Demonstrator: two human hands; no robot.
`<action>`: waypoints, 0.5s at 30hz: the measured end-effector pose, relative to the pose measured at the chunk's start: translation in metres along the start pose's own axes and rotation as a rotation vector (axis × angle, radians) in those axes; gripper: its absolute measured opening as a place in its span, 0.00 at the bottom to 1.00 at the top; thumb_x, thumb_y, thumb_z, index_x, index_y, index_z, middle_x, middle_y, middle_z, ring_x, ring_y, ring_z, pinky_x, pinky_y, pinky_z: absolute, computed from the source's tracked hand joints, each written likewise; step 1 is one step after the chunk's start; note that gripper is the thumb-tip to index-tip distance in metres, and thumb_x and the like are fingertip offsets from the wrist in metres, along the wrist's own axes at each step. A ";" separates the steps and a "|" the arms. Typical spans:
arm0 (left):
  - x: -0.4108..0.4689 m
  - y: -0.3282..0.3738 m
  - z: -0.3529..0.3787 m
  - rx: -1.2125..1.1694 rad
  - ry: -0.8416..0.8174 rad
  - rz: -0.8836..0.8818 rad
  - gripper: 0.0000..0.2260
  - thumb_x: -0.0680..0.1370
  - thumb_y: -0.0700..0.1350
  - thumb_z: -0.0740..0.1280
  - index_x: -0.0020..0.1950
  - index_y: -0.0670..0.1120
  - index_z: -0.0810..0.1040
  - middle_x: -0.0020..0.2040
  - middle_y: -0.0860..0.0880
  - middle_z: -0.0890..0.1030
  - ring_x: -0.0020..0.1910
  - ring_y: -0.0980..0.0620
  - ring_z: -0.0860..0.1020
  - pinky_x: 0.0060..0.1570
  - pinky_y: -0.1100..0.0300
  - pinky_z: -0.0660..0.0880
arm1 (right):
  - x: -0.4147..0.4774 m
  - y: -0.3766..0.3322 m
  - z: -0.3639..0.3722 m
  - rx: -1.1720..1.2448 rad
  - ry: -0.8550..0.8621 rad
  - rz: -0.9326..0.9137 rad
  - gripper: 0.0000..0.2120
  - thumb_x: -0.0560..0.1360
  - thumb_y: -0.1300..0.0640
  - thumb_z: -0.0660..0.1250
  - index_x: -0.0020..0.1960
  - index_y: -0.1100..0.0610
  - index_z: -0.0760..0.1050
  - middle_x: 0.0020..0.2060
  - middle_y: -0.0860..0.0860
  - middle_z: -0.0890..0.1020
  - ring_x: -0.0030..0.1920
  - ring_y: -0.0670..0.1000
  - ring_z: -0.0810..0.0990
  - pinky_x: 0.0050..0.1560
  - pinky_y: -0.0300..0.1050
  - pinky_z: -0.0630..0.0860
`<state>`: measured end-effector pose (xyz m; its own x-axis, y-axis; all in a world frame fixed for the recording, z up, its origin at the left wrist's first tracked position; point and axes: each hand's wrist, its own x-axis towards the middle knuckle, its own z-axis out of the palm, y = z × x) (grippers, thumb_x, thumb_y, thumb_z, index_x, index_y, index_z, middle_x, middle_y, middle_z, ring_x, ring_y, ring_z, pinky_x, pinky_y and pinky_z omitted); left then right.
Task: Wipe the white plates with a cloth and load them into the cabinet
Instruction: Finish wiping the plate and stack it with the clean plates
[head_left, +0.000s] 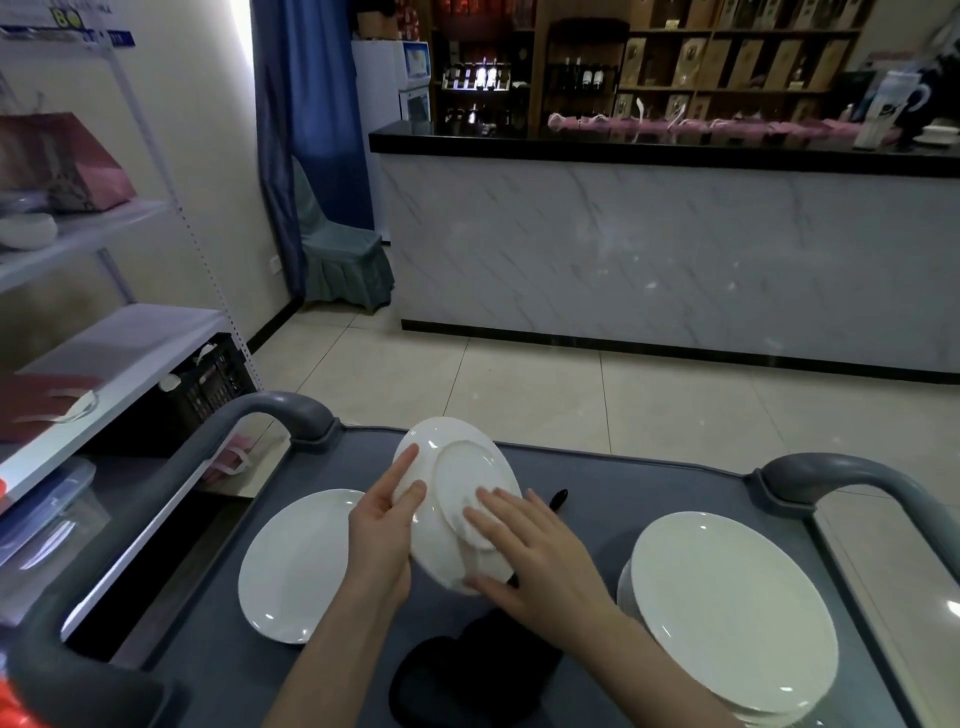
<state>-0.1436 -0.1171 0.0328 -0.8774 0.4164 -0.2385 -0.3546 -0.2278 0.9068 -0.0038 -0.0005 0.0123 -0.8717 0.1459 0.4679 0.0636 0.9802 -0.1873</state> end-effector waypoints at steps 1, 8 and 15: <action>0.000 0.002 0.000 -0.032 0.012 -0.022 0.17 0.79 0.34 0.65 0.62 0.51 0.81 0.59 0.45 0.82 0.59 0.44 0.80 0.62 0.45 0.75 | 0.001 -0.006 0.001 0.000 -0.033 -0.029 0.30 0.69 0.44 0.74 0.67 0.53 0.76 0.68 0.51 0.77 0.67 0.53 0.76 0.67 0.53 0.73; 0.006 0.028 -0.012 -0.128 0.043 -0.047 0.17 0.79 0.34 0.65 0.64 0.48 0.79 0.60 0.43 0.80 0.58 0.44 0.80 0.53 0.50 0.79 | 0.016 -0.024 0.017 0.003 0.210 -0.057 0.30 0.64 0.67 0.76 0.65 0.56 0.77 0.59 0.56 0.82 0.55 0.56 0.82 0.37 0.45 0.83; 0.027 0.040 -0.039 -0.045 -0.025 -0.021 0.15 0.81 0.47 0.65 0.68 0.48 0.74 0.56 0.43 0.82 0.53 0.46 0.83 0.52 0.52 0.79 | 0.065 -0.030 0.013 0.160 0.310 0.081 0.18 0.69 0.66 0.70 0.58 0.57 0.82 0.49 0.51 0.86 0.46 0.53 0.85 0.40 0.44 0.82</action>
<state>-0.1944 -0.1496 0.0493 -0.8614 0.4429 -0.2484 -0.3879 -0.2581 0.8848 -0.0693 -0.0221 0.0369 -0.6768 0.2801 0.6808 0.0285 0.9341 -0.3559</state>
